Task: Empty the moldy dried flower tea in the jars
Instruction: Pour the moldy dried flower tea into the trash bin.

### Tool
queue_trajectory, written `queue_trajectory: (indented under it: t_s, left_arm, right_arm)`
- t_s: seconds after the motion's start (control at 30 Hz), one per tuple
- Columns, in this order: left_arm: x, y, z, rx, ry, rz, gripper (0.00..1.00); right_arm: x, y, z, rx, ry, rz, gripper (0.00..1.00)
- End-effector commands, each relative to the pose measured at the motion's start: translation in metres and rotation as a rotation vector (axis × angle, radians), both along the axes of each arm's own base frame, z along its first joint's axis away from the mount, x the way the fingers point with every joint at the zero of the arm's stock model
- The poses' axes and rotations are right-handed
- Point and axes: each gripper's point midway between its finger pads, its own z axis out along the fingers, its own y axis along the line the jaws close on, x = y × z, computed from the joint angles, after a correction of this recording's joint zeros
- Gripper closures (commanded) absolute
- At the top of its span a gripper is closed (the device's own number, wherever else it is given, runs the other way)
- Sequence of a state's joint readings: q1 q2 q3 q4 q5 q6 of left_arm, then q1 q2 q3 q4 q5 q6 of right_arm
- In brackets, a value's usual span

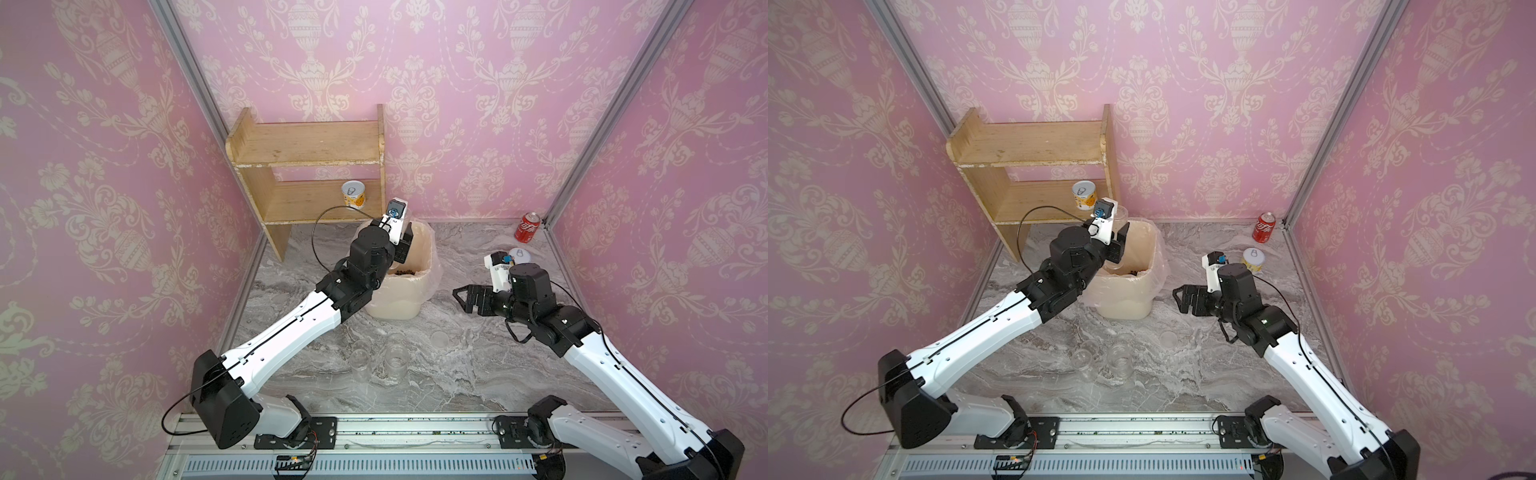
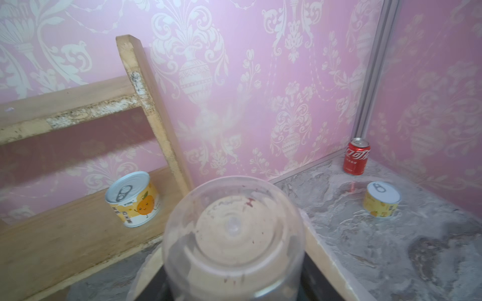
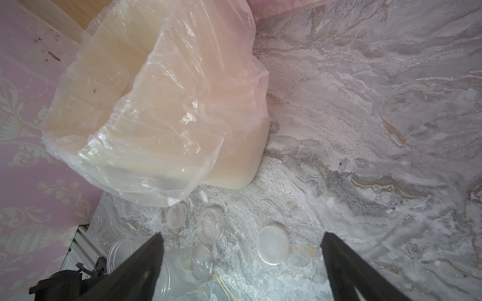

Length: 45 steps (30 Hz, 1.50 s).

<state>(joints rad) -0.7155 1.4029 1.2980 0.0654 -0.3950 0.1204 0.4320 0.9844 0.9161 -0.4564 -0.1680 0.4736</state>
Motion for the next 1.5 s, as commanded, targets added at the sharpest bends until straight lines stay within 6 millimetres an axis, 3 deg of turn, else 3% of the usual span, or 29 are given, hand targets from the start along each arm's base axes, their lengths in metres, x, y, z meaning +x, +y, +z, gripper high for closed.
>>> queue_trajectory:
  t_s: [0.0, 0.13, 0.2, 0.3, 0.43, 0.5, 0.57, 0.7, 0.73, 0.83, 0.93, 1.1, 1.3, 1.4, 1.47]
  left_arm:
    - [0.008, 0.034, 0.026, 0.013, -0.048, 0.138, 0.80]
    - [0.014, 0.053, 0.028, -0.533, 0.119, 0.012, 0.81]
    - [0.012, 0.049, 0.035, -0.643, 0.123, -0.045, 0.83]
    - [0.008, 0.033, 0.042, -0.523, 0.096, -0.062, 0.83]
    - [0.001, 0.007, 0.039, -0.068, -0.015, 0.005, 0.81]
    - [-0.001, 0.002, 0.037, 0.027, -0.038, 0.015, 0.78]
    - [0.001, 0.010, 0.038, -0.091, 0.005, 0.017, 0.78]
    - [0.018, 0.044, 0.038, -0.545, 0.118, -0.034, 0.82]
    - [0.019, 0.045, 0.039, -0.567, 0.108, -0.038, 0.84]
    - [0.008, 0.020, 0.042, -0.363, 0.068, -0.050, 0.85]
    - [0.003, 0.009, 0.041, -0.218, 0.037, -0.038, 0.82]
    - [0.017, 0.048, 0.042, -0.546, 0.089, -0.017, 0.86]
    - [0.008, 0.017, 0.038, -0.306, 0.073, -0.046, 0.85]
    - [0.015, 0.034, 0.036, -0.407, 0.089, -0.018, 0.84]
    - [0.012, 0.035, 0.041, -0.440, 0.064, -0.033, 0.87]
  right_arm:
    - [0.002, 0.001, 0.002, 0.012, -0.005, 0.001, 0.03]
    - [0.001, 0.000, 0.001, 0.008, -0.003, 0.000, 0.03]
    - [0.002, 0.001, 0.000, 0.008, -0.001, 0.002, 0.03]
    - [0.002, 0.001, 0.000, 0.012, 0.001, 0.002, 0.03]
    - [0.000, 0.001, 0.000, 0.012, 0.002, 0.003, 0.03]
    - [0.000, 0.000, 0.000, 0.011, 0.002, 0.001, 0.03]
    - [0.000, 0.000, 0.000, 0.009, 0.001, 0.002, 0.03]
    - [0.000, 0.000, -0.001, 0.009, 0.004, 0.003, 0.03]
    - [-0.001, 0.001, 0.000, 0.011, 0.003, 0.005, 0.03]
    - [0.000, 0.001, 0.000, 0.013, 0.004, 0.003, 0.03]
    - [0.000, 0.001, 0.000, 0.015, 0.005, 0.005, 0.03]
    - [-0.001, 0.000, -0.001, 0.007, 0.006, 0.002, 0.03]
    - [-0.001, 0.000, -0.001, 0.011, 0.006, 0.002, 0.03]
    - [-0.001, 0.001, 0.000, 0.013, 0.007, 0.005, 0.03]
    - [-0.001, 0.000, 0.000, 0.011, 0.006, 0.003, 0.03]
